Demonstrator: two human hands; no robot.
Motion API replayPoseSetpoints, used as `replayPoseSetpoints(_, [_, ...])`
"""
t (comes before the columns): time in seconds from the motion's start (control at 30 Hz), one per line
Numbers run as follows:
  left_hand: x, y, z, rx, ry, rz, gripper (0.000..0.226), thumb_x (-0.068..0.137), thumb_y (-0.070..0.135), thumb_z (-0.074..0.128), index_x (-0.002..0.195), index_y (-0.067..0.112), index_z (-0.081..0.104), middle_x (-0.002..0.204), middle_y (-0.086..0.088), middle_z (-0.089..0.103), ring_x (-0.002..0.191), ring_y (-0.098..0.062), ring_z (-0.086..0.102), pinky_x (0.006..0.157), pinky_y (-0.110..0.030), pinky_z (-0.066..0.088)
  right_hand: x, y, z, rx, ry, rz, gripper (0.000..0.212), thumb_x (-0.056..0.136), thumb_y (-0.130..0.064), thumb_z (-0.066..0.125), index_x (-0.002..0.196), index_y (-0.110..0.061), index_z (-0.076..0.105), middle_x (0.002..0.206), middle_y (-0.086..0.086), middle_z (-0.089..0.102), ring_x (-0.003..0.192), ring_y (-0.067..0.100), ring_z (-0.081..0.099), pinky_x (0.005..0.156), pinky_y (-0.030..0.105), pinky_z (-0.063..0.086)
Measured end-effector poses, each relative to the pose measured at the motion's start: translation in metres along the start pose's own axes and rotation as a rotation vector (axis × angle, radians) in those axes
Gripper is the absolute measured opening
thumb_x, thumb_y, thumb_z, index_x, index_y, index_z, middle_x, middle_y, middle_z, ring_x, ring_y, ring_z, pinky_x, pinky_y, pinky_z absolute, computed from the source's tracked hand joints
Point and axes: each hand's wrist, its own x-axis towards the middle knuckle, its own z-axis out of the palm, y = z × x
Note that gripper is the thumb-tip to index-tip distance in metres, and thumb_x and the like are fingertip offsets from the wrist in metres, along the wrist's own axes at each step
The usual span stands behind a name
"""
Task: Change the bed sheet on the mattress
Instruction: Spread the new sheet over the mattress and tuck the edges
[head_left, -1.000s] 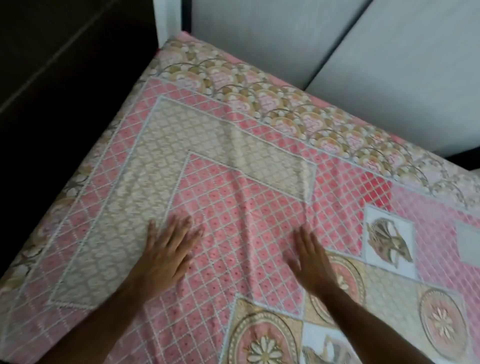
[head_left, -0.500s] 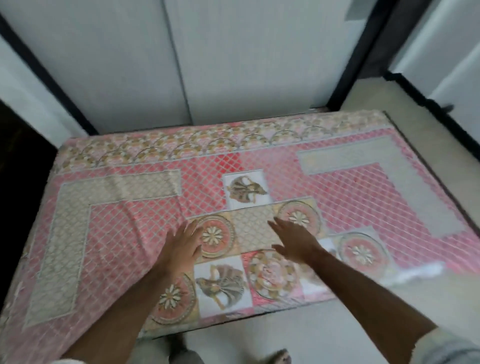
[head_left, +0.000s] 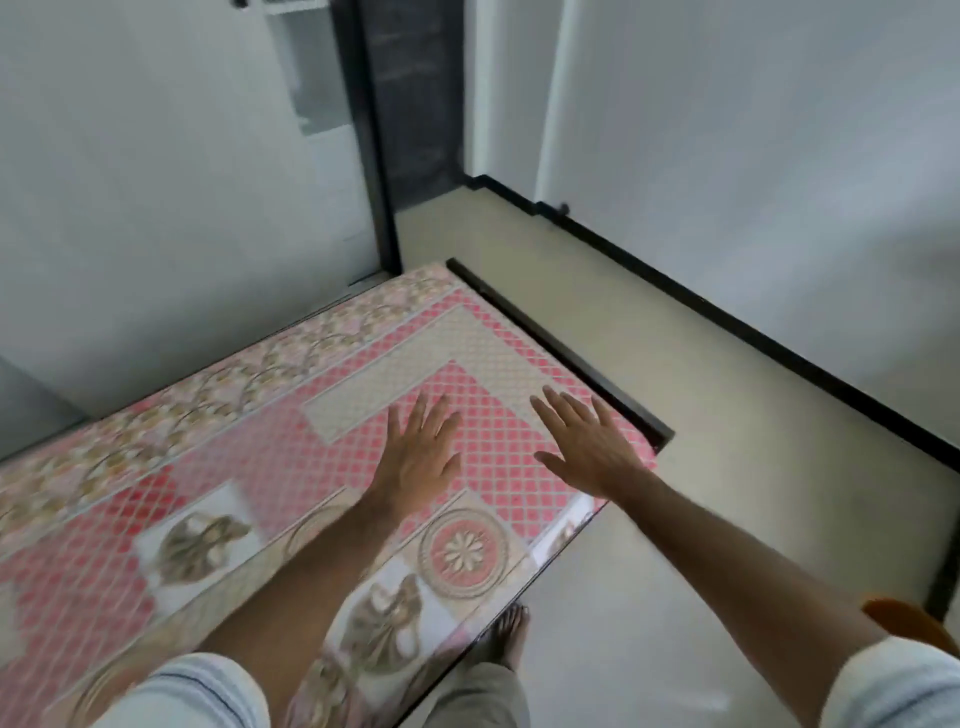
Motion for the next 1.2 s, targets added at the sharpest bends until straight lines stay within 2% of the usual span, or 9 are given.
replayPoseSetpoints(0.1, [0.097,0.049,-0.011,-0.011,-0.014,0.066,0.067,0.105,0.049,0.031,0.161,0.019,0.014,0.170,-0.007,-0.001,0.156,-0.033,-0.002,0.121,-0.066,0.006,0.015,0.093,-0.010,0.018,-0.008,0.099,0.081,0.100,-0.060,0.037,0.161,-0.023,-0.001,0.169,0.001,0.000,0.154,0.023,0.009,0.123,0.053,0.009])
replayPoseSetpoints(0.2, [0.183,0.086,-0.023,0.009,-0.006,0.126,0.067,0.105,0.050,0.030,0.162,0.018,0.014,0.170,-0.006,0.001,0.156,-0.032,-0.002,0.120,-0.066,0.007,0.029,0.176,-0.018,0.022,0.002,0.163,0.080,0.100,-0.061,0.036,0.161,-0.022,0.000,0.169,0.001,0.002,0.154,0.024,0.012,0.124,0.055,0.010])
replayPoseSetpoints(0.3, [0.263,0.125,-0.038,0.033,-0.017,0.157,0.069,0.105,0.051,0.029,0.163,0.017,0.008,0.170,-0.008,-0.007,0.156,-0.033,-0.007,0.120,-0.067,0.004,0.043,0.252,-0.029,0.033,0.006,0.219,0.079,0.101,-0.061,0.034,0.161,-0.023,0.000,0.169,0.001,0.000,0.154,0.024,0.010,0.124,0.054,0.009])
replayPoseSetpoints(0.4, [0.339,0.167,-0.049,0.068,0.007,0.198,0.072,0.103,0.055,0.030,0.162,0.017,0.012,0.170,-0.011,-0.003,0.155,-0.037,-0.004,0.118,-0.070,0.009,0.056,0.329,-0.032,0.010,0.023,0.219,0.079,0.100,-0.060,0.033,0.161,-0.023,-0.003,0.169,0.001,-0.002,0.155,0.024,0.007,0.124,0.053,0.007])
replayPoseSetpoints(0.63, [0.503,0.260,-0.062,0.085,0.024,0.122,0.079,0.094,0.060,0.004,0.161,0.020,-0.007,0.166,-0.010,-0.023,0.153,-0.038,-0.016,0.119,-0.069,0.001,0.114,0.513,-0.043,0.040,0.064,0.195,0.082,0.099,-0.063,0.034,0.161,-0.022,-0.002,0.169,0.002,-0.003,0.155,0.025,0.006,0.124,0.054,0.010])
replayPoseSetpoints(0.77, [0.573,0.305,-0.082,0.016,0.044,0.038,0.078,0.096,0.060,0.014,0.162,0.019,-0.001,0.168,-0.009,-0.016,0.154,-0.037,-0.012,0.119,-0.068,0.002,0.153,0.612,-0.067,0.026,0.047,0.131,0.083,0.099,-0.063,0.036,0.161,-0.022,0.000,0.169,0.003,-0.002,0.155,0.025,0.008,0.124,0.054,0.012])
replayPoseSetpoints(0.93, [0.648,0.306,-0.108,0.019,0.108,-0.084,0.076,0.098,0.059,0.018,0.161,0.018,0.008,0.170,-0.009,-0.008,0.155,-0.038,-0.005,0.118,-0.070,0.011,0.238,0.692,-0.094,-0.012,0.015,0.017,0.082,0.099,-0.064,0.034,0.160,-0.023,-0.001,0.169,0.002,0.000,0.154,0.024,0.008,0.124,0.054,0.013])
replayPoseSetpoints(1.1, [0.726,0.267,-0.108,0.032,0.135,-0.243,0.074,0.101,0.057,0.035,0.160,0.016,0.019,0.169,-0.012,0.004,0.155,-0.040,0.007,0.116,-0.070,0.012,0.353,0.720,-0.109,-0.027,0.026,-0.158,0.081,0.099,-0.063,0.035,0.160,-0.021,0.003,0.168,0.003,0.004,0.154,0.025,0.011,0.123,0.054,0.013])
replayPoseSetpoints(1.2, [0.773,0.238,-0.100,0.025,0.106,-0.340,0.074,0.100,0.056,0.037,0.160,0.015,0.023,0.169,-0.012,0.008,0.154,-0.041,0.008,0.115,-0.072,0.014,0.436,0.729,-0.123,-0.051,0.052,-0.276,0.080,0.099,-0.062,0.035,0.160,-0.020,0.004,0.168,0.004,0.005,0.154,0.025,0.012,0.123,0.055,0.013])
